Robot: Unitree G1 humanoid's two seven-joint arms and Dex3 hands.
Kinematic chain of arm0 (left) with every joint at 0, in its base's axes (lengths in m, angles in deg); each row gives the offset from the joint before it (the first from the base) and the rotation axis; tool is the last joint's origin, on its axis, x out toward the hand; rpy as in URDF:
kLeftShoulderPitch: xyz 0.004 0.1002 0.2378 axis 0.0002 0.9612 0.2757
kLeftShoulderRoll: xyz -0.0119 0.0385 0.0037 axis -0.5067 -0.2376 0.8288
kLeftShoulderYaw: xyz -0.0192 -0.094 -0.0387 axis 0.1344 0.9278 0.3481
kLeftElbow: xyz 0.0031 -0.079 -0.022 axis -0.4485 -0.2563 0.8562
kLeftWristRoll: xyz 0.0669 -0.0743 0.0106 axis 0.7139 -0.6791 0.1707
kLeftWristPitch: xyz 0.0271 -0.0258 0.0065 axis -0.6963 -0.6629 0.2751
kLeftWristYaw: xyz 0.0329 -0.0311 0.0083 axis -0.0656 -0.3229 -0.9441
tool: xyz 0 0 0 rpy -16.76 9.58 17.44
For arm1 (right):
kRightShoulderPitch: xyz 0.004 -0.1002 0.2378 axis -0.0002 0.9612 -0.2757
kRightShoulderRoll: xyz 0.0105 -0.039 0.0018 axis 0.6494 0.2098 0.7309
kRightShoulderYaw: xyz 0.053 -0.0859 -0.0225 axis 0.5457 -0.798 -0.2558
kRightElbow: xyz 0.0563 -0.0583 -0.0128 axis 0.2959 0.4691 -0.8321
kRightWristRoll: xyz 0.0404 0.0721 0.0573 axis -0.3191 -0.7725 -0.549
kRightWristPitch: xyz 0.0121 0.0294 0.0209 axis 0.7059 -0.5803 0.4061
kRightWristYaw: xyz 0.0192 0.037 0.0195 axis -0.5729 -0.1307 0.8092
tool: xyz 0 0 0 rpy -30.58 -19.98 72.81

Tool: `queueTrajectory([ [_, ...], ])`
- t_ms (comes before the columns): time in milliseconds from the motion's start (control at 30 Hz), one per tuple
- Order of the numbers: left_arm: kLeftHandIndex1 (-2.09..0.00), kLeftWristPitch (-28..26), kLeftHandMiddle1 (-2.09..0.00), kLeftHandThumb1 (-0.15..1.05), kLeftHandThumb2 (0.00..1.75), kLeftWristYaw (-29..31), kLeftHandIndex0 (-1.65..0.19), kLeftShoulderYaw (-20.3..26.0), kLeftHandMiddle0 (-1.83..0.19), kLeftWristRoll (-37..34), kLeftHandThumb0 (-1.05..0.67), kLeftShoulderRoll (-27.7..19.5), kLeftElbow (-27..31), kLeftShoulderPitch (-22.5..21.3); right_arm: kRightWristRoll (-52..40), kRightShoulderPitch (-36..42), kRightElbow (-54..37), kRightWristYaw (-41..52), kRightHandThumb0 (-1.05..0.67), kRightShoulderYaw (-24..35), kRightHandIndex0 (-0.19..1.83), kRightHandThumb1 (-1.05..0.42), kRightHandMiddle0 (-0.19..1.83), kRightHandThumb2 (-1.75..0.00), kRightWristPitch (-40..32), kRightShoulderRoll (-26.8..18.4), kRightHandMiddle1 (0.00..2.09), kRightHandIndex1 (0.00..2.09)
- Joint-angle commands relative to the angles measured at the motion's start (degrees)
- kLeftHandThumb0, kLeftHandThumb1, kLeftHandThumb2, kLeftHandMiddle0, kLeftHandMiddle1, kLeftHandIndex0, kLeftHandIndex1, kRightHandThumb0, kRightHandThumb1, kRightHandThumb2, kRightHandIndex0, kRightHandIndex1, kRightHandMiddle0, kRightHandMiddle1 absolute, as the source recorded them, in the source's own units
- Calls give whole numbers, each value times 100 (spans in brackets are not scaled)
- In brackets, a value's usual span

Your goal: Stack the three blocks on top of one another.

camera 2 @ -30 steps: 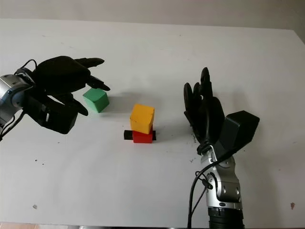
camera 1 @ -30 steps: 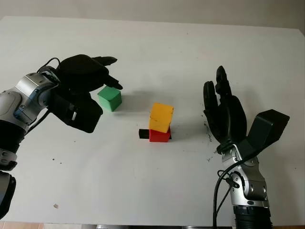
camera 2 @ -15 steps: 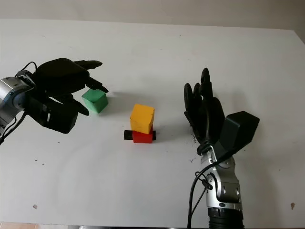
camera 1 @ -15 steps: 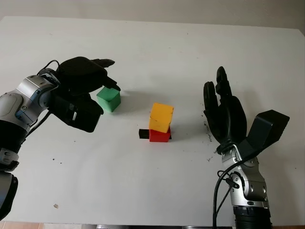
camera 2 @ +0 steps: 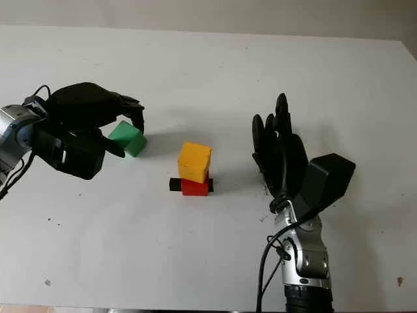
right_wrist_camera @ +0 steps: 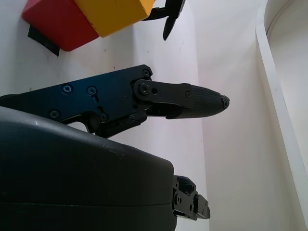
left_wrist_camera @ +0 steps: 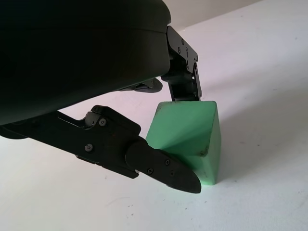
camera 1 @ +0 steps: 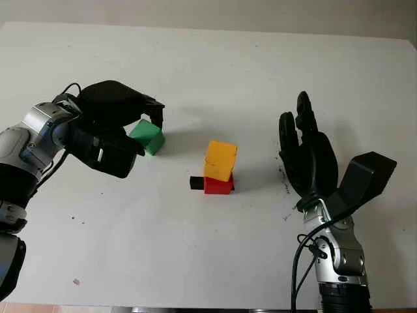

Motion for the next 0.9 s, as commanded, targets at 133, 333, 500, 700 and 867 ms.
queueTrajectory([
  [133, -123, -228, -5, 100, 5, 900, -36, 162, -31, -296, -36, -204, 459, -582, -23, 38, 42, 92, -61, 6, -19, -105, -19, -45, 138, -26, 0, 0],
  [333, -126, -576, -5, 101, 6, 1939, -35, 351, -29, -878, -38, -225, 798, -1059, 20, 55, 42, 70, -59, -15, -19, -105, -19, -47, 170, 7, 0, 0],
  [500, -130, -1030, -5, 101, 5, 2496, -36, 508, -28, -1401, -42, -127, 1115, -1346, 28, 38, 80, 18, -61, -29, -19, -105, -19, -44, 162, 70, 0, 0],
  [700, -130, -1583, -3, 103, 6, 2708, -34, 629, -19, -1685, -44, -62, 1510, -1267, 140, 8, 144, -87, -63, -77, -19, -105, -19, -42, 191, 104, 0, 0],
  [867, -125, -2006, -4, 102, 5, 2740, -37, 730, -11, -1995, -44, 84, 1842, -1109, 122, -16, 207, -36, -63, -78, -19, -105, -19, -42, 291, 86, 0, 0],
])
